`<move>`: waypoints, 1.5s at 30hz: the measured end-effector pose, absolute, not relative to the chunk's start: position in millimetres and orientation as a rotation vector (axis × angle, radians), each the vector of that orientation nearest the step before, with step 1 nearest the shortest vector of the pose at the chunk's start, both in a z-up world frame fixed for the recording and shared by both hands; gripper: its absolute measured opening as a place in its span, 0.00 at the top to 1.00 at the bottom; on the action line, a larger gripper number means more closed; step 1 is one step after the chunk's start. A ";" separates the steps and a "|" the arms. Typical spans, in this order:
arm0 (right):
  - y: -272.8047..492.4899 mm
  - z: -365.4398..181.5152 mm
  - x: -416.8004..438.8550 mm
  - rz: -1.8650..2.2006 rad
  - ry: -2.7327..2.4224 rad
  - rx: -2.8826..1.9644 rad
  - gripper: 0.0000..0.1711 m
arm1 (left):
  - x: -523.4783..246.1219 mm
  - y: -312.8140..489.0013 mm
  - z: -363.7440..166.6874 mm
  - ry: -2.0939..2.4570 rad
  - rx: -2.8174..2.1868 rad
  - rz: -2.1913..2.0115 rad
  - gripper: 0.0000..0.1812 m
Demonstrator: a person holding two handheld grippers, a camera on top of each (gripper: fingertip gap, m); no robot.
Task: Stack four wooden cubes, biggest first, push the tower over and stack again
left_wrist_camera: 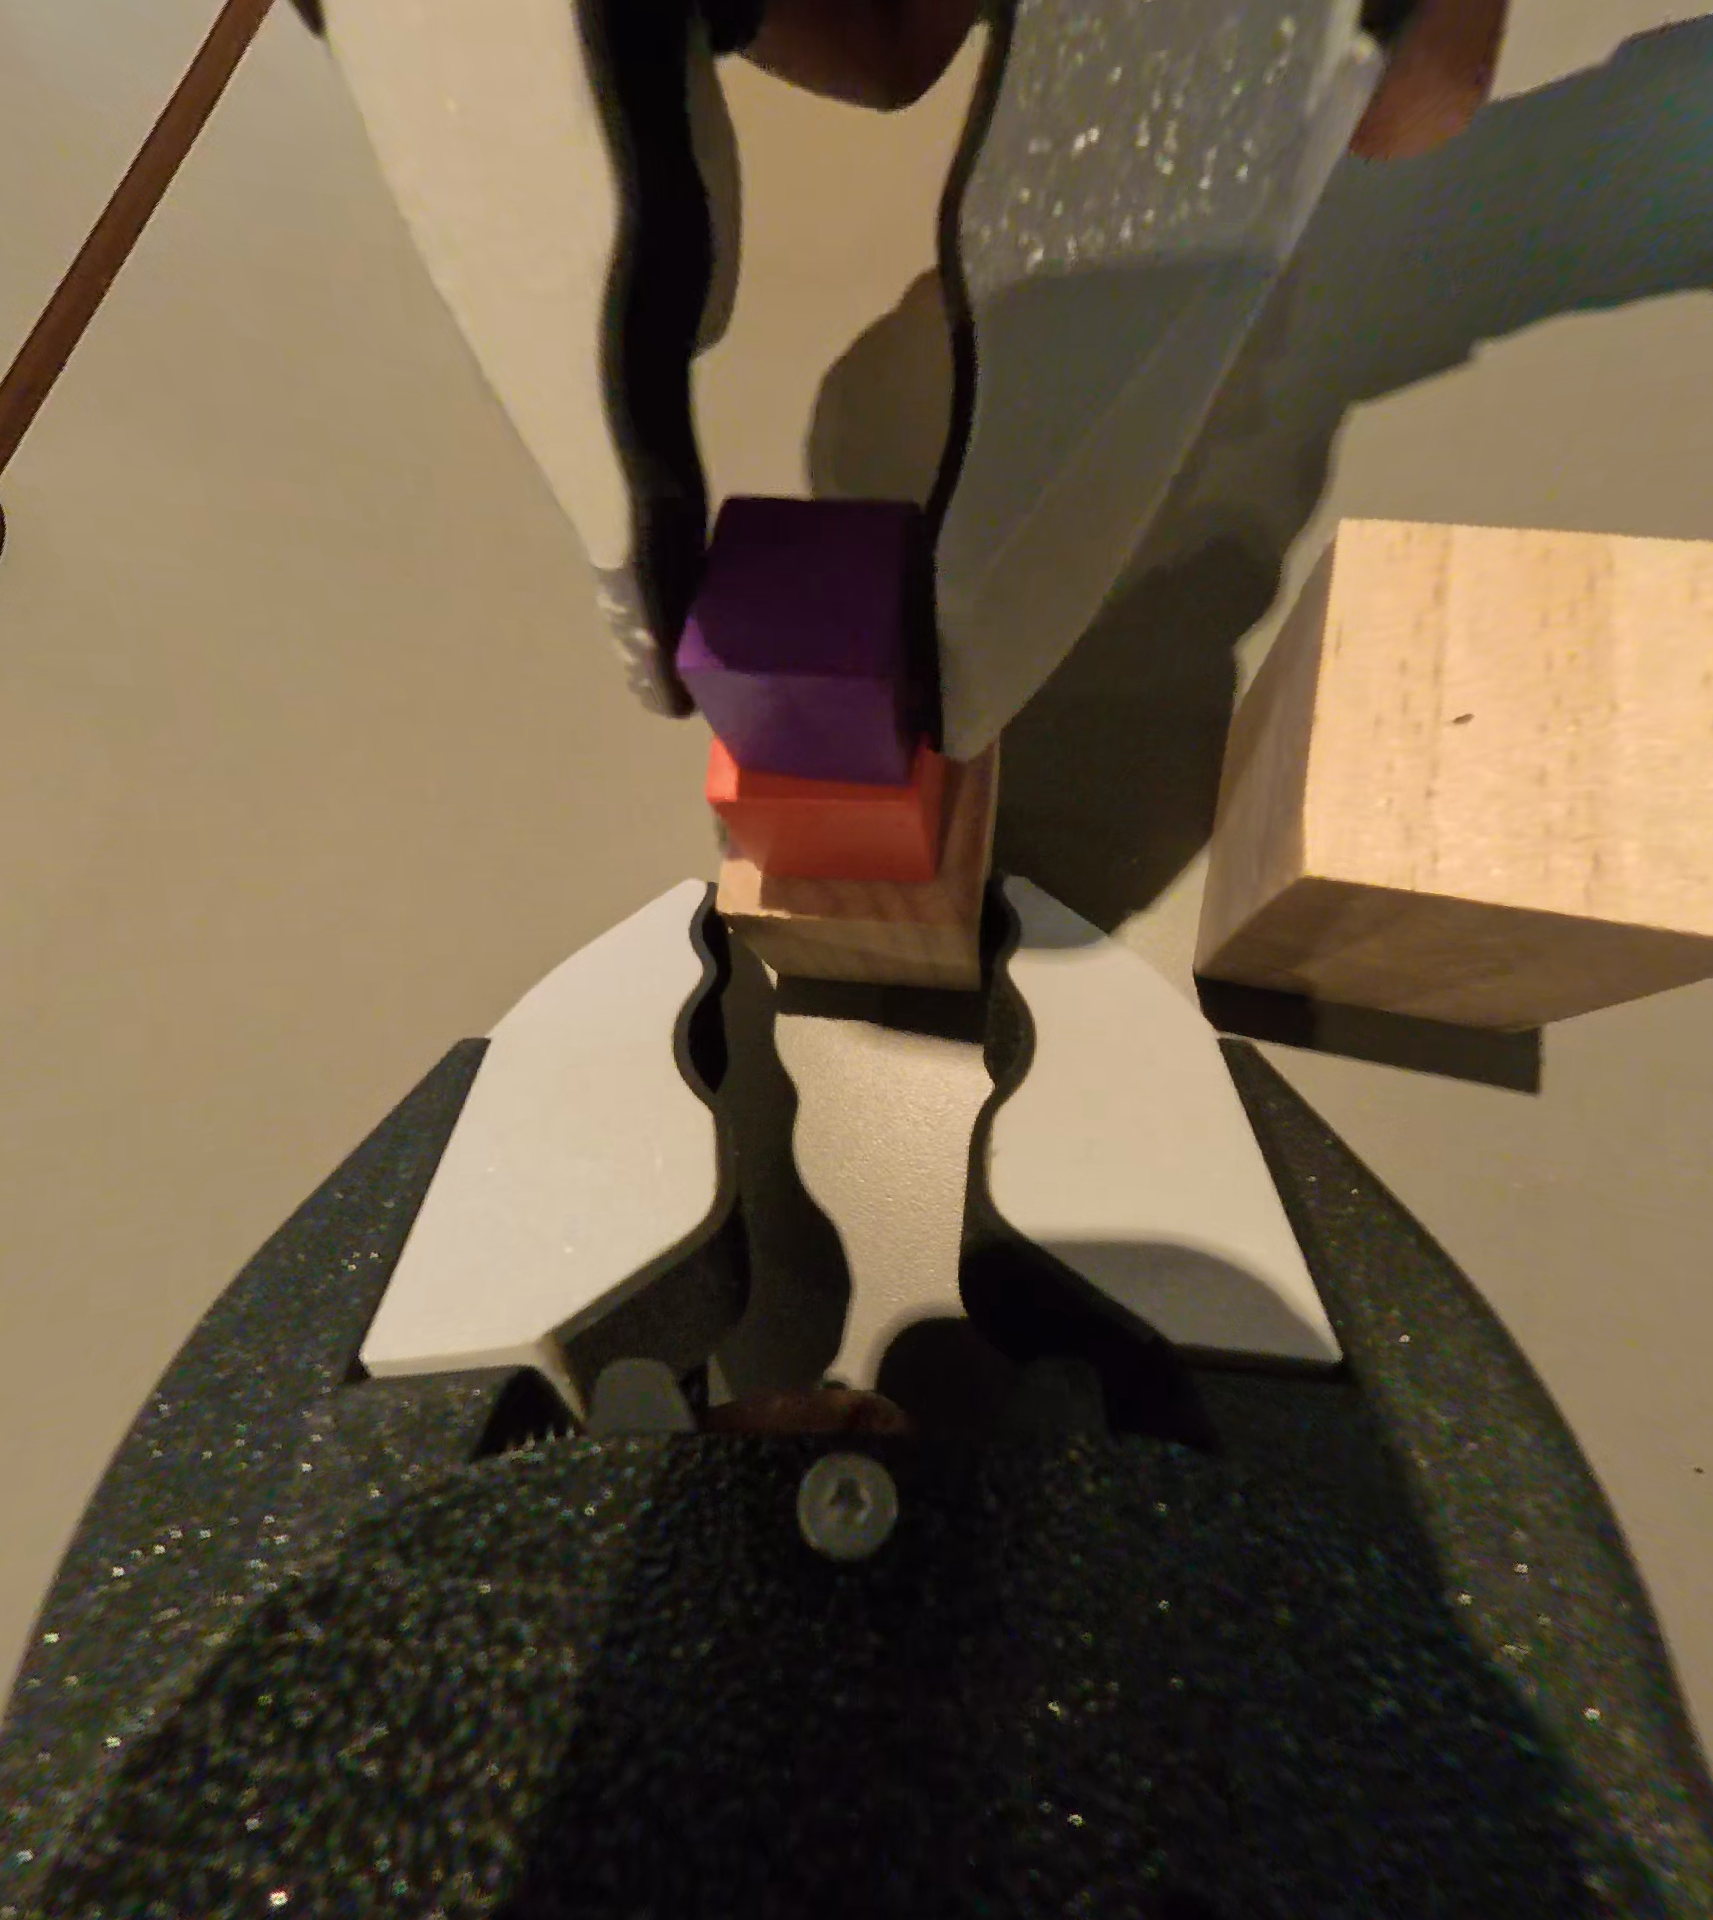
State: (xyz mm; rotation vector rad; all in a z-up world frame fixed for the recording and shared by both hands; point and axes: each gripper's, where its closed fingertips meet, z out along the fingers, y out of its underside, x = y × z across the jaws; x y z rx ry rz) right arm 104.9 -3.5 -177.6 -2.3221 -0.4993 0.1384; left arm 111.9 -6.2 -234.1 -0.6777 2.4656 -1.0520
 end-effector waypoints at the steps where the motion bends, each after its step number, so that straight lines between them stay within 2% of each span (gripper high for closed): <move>1: -2.5 -178.2 106.2 0.127 -0.494 -2.322 0.81 | 111.8 -6.3 -234.1 2.465 -0.677 -1.052 0.74; 5: -2.4 -187.0 107.5 0.126 -0.493 -2.343 0.76 | 112.0 -6.3 -234.3 2.467 -0.678 -1.053 0.74; 17: -19.9 -183.8 106.4 0.200 -0.468 -2.294 0.73 | 112.3 -6.3 -234.5 2.467 -0.678 -1.053 0.74; 22: -47.4 -194.3 106.2 0.205 -0.386 -2.270 0.74 | 112.2 -6.3 -234.5 2.471 -0.682 -1.059 0.74; 31: -88.4 -235.4 159.8 -0.197 -0.044 -2.337 0.78 | 109.9 -7.9 -233.6 2.474 -0.650 -1.067 0.75; 32: -89.2 -234.1 164.6 -0.204 0.005 -2.319 0.81 | 110.2 -7.7 -233.4 2.471 -0.650 -1.066 0.75; 45: -90.0 -235.3 177.1 -0.257 0.107 -2.329 0.81 | 114.0 -3.5 -216.7 2.376 -0.706 -1.168 0.75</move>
